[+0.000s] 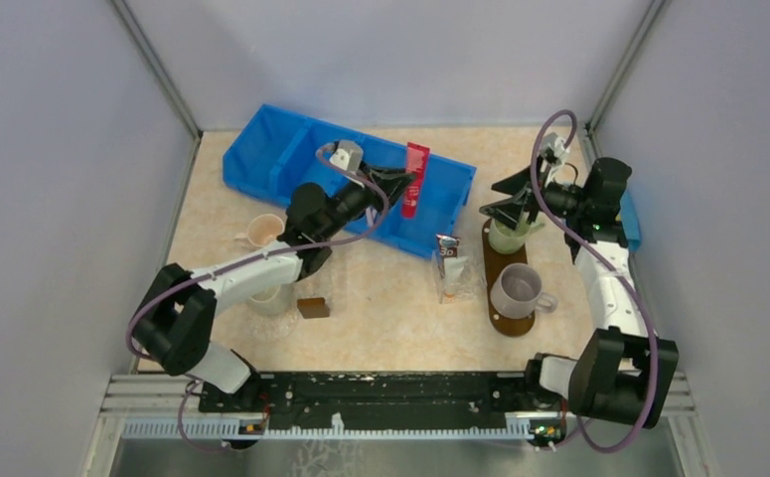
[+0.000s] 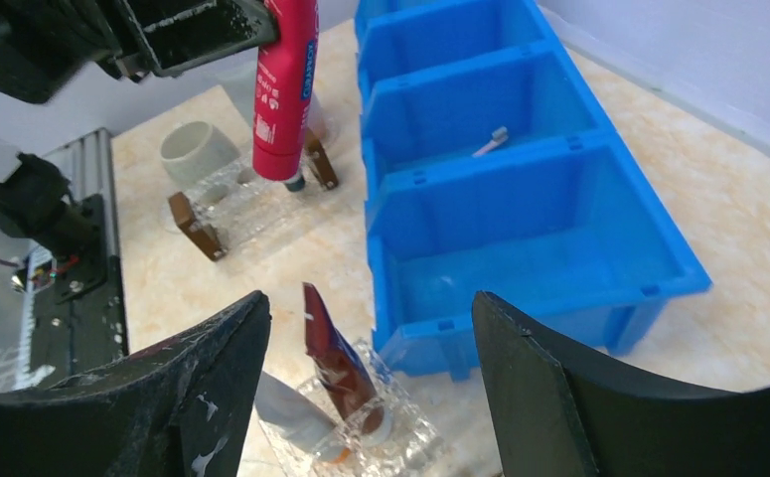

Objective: Prepare toiletry sets of a toothbrush and toothpaste on the tray
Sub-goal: Pick up the toothpaste from the storage box.

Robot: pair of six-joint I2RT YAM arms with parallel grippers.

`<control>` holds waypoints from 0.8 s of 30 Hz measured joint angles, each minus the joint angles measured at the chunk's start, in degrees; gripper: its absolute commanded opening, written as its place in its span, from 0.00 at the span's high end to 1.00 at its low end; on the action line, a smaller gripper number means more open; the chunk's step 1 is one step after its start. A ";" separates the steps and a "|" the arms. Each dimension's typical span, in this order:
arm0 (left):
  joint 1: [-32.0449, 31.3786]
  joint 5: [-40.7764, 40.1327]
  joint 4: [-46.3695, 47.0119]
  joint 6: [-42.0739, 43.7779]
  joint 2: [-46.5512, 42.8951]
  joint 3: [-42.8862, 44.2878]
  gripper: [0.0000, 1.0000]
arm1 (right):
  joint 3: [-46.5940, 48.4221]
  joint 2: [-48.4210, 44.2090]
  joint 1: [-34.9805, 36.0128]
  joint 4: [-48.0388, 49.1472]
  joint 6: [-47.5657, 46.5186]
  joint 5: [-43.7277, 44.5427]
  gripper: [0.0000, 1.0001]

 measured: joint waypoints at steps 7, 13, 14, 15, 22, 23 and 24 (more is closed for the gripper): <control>-0.48 3.50 19.17 -9.79 0.35 -6.16 1.00 | -2.34 -0.09 5.75 11.45 9.70 -1.60 0.23; -2.69 3.89 29.64 -13.92 3.87 -6.45 1.00 | -3.93 0.37 11.39 21.03 17.11 -2.19 0.23; -3.30 3.82 30.60 -14.10 4.39 -6.45 1.00 | -4.31 0.59 12.31 23.06 18.64 -2.25 0.23; -3.93 3.74 31.36 -14.19 4.85 -6.45 1.00 | -4.76 0.85 13.09 25.24 20.11 -2.27 0.23; -6.60 2.60 34.49 -14.19 7.26 -6.45 1.00 | -6.95 2.34 16.06 33.22 25.40 -1.64 0.26; -6.84 2.45 34.69 -14.16 7.50 -6.45 1.00 | -6.95 2.56 16.41 33.64 25.66 -1.53 0.27; -7.02 2.32 34.77 -14.14 7.67 -6.45 1.00 | -6.95 2.69 16.74 33.99 25.88 -1.44 0.28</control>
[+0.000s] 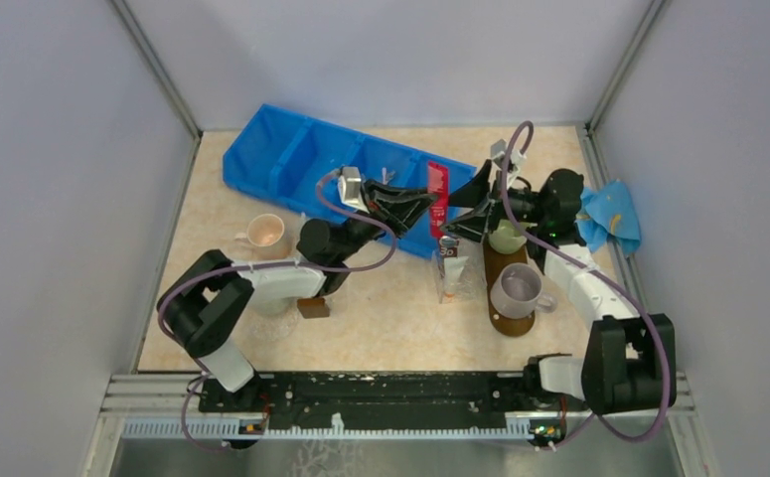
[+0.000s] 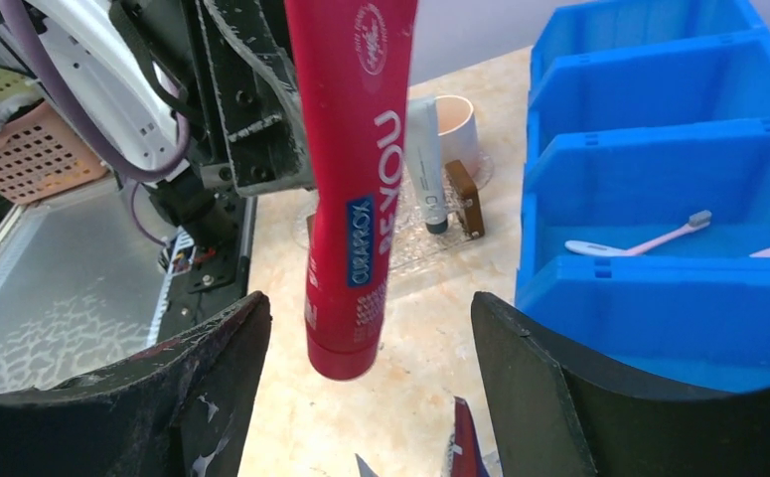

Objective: Prepare toiletry sets of a toothbrush and toothpaste on the tray
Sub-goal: Pick up the toothpaste from the storage box.

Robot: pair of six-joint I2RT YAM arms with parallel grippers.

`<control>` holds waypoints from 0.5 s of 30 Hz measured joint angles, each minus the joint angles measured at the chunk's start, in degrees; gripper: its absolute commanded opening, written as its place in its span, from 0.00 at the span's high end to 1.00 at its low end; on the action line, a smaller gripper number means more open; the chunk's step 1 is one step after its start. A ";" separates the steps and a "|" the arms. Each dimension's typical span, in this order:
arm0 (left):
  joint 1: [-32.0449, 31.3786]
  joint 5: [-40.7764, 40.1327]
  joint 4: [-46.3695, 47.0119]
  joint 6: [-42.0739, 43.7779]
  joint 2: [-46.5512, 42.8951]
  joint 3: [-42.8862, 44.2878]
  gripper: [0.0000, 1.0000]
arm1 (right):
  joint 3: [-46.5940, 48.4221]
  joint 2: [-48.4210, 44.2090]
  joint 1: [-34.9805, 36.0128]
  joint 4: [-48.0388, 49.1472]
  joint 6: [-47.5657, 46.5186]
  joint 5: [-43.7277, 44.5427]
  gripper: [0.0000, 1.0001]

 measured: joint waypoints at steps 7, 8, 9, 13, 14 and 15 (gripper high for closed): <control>-0.68 -0.96 0.79 0.44 2.19 0.76 1.00 | 0.00 0.76 2.82 0.31 0.37 0.13 0.53; -0.81 -0.98 0.81 0.57 2.49 0.85 1.00 | 0.00 0.96 3.26 0.11 0.26 0.11 0.63; -0.94 -0.96 0.81 0.61 2.80 0.94 1.00 | 0.02 1.18 3.65 -0.24 -0.07 0.11 0.70; -1.29 -0.72 1.01 0.83 3.28 1.09 0.95 | 0.17 2.05 3.93 -2.27 -1.40 0.83 0.89; -1.29 -0.61 1.03 0.81 3.32 1.09 0.90 | 0.24 2.10 3.93 -2.71 -1.79 0.94 0.92; -1.27 -0.48 1.25 0.81 3.37 1.09 0.85 | 0.52 2.12 3.93 -3.54 -2.05 0.96 0.94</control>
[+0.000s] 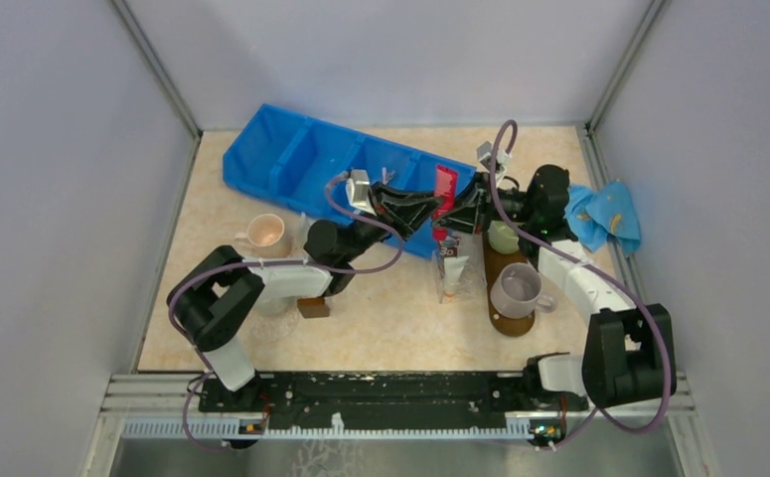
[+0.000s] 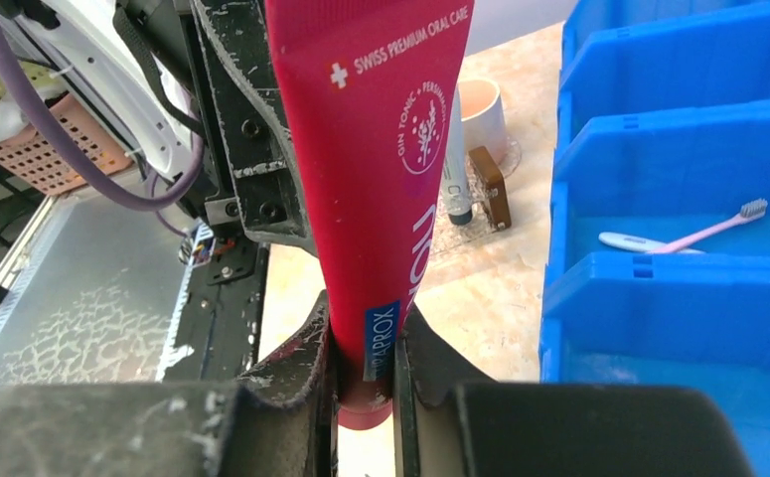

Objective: Prepare toiletry sets of a toothbrush and toothpaste on the tray
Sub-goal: Pick up the toothpaste from the storage box.

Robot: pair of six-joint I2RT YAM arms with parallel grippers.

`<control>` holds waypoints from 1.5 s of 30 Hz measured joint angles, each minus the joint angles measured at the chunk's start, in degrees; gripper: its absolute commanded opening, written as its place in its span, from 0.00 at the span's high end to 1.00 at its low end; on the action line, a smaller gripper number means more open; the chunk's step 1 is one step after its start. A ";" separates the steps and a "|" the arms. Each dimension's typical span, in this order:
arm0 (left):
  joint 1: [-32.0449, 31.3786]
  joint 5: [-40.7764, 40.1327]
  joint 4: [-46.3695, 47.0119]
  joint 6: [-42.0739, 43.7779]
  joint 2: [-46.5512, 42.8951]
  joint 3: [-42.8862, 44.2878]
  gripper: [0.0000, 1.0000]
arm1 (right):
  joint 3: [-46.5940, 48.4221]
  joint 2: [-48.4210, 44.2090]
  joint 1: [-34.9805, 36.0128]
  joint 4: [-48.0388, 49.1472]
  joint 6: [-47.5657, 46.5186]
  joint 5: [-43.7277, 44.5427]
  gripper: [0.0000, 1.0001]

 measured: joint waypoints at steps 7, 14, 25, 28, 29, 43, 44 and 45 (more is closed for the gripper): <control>0.20 1.16 1.42 0.11 -0.22 -0.02 0.38 | 1.90 0.02 0.22 -4.85 -3.21 -3.02 0.98; 4.04 11.41 1.46 -5.73 -1.14 1.73 0.30 | 1.90 -0.04 0.28 -5.97 -4.09 -8.22 0.98; 10.75 33.07 2.91 -26.34 5.68 14.91 0.34 | 1.90 -0.42 0.28 -5.11 -3.91 -13.18 0.98; 10.73 36.22 2.89 -30.03 8.04 16.44 0.37 | 1.90 -0.42 0.28 -5.05 -3.91 -13.62 0.98; 10.64 37.20 2.91 -30.97 8.63 16.81 0.40 | 1.90 -0.42 0.28 -5.05 -3.91 -13.73 0.98; 9.09 41.13 2.93 -33.70 9.01 18.49 0.54 | 1.90 -0.42 0.28 -5.05 -3.98 -14.01 0.98; 9.05 41.13 2.93 -33.73 9.01 18.49 0.57 | 1.90 -0.42 0.33 -5.05 -4.04 -14.14 0.98; 8.98 41.16 2.93 -33.75 9.01 18.49 0.60 | 1.90 -0.42 0.44 -5.05 -4.13 -14.19 0.98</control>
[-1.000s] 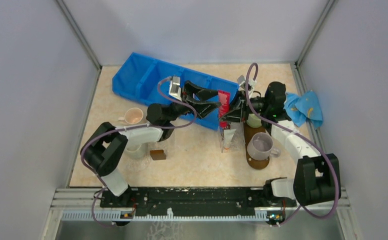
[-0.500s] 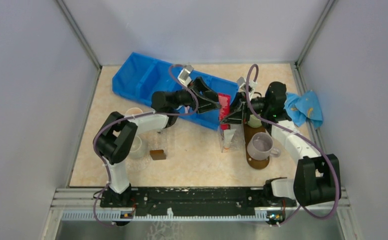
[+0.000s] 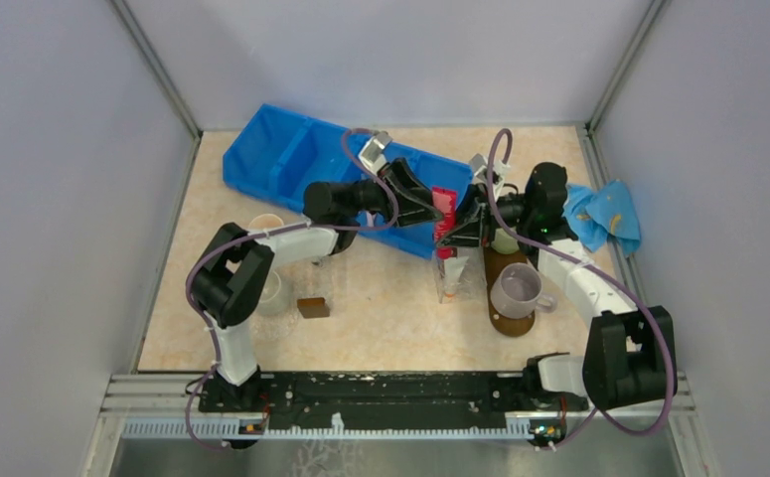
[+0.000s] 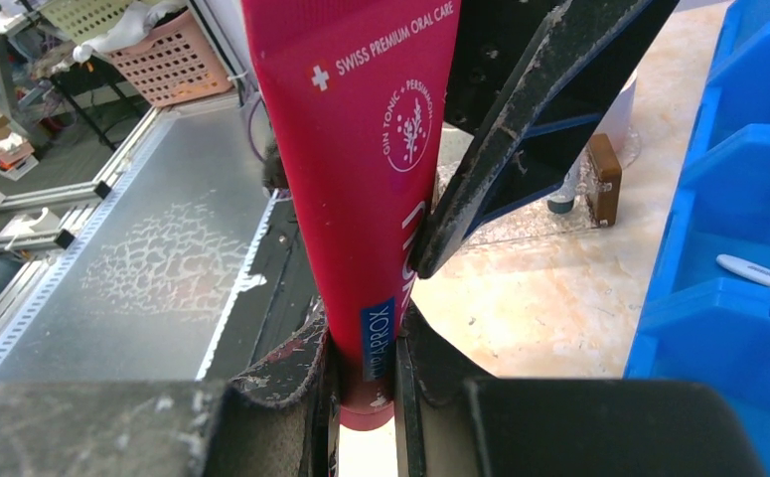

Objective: Prepare toiletry sets of a toothbrush and toothpaste on the tray
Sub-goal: Pick up the toothpaste from the storage box, then place the toothpaste in the toothpaste holder.

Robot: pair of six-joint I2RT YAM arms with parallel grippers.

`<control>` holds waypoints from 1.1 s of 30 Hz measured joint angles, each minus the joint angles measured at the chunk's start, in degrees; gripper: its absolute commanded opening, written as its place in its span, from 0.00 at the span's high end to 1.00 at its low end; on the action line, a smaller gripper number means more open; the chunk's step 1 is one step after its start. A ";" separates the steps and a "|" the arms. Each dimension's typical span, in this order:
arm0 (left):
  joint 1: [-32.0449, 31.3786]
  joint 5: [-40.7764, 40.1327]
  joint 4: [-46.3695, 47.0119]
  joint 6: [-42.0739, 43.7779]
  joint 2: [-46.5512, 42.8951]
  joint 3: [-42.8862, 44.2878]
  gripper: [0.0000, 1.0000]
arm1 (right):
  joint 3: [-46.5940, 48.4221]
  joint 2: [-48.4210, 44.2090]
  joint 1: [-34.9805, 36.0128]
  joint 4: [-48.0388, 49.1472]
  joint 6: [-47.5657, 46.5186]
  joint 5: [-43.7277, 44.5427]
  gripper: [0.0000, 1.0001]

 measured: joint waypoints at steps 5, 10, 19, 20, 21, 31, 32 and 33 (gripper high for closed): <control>0.00 0.13 -0.02 -0.11 0.02 0.00 0.67 | 0.00 0.00 0.22 -0.79 -1.77 -0.57 0.98; 0.00 0.83 -0.04 -0.07 0.26 0.00 0.98 | 0.48 0.00 0.22 -5.49 -5.55 -0.81 0.97; 0.02 1.40 0.00 -0.76 0.68 0.70 1.00 | 3.54 0.00 0.22 -19.15 -16.17 -0.70 0.49; -0.02 1.46 0.00 -0.79 0.68 0.70 1.00 | 3.76 0.00 0.22 -20.59 -17.09 -0.57 0.45; -0.02 1.51 0.00 -0.74 0.68 0.70 1.00 | 4.11 0.00 0.20 -22.40 -18.49 -0.28 0.41; 0.57 1.29 -0.07 3.23 -1.51 -2.27 1.00 | 8.98 -0.09 -0.74 -42.99 -35.60 3.50 0.22; 0.70 1.20 -0.11 4.15 -2.19 -2.91 1.00 | 8.98 -0.24 -1.01 -44.13 -36.65 3.74 0.22; 0.81 0.98 -0.37 5.33 -3.15 -3.74 1.00 | 8.98 -0.48 -1.42 -45.46 -37.75 3.91 0.22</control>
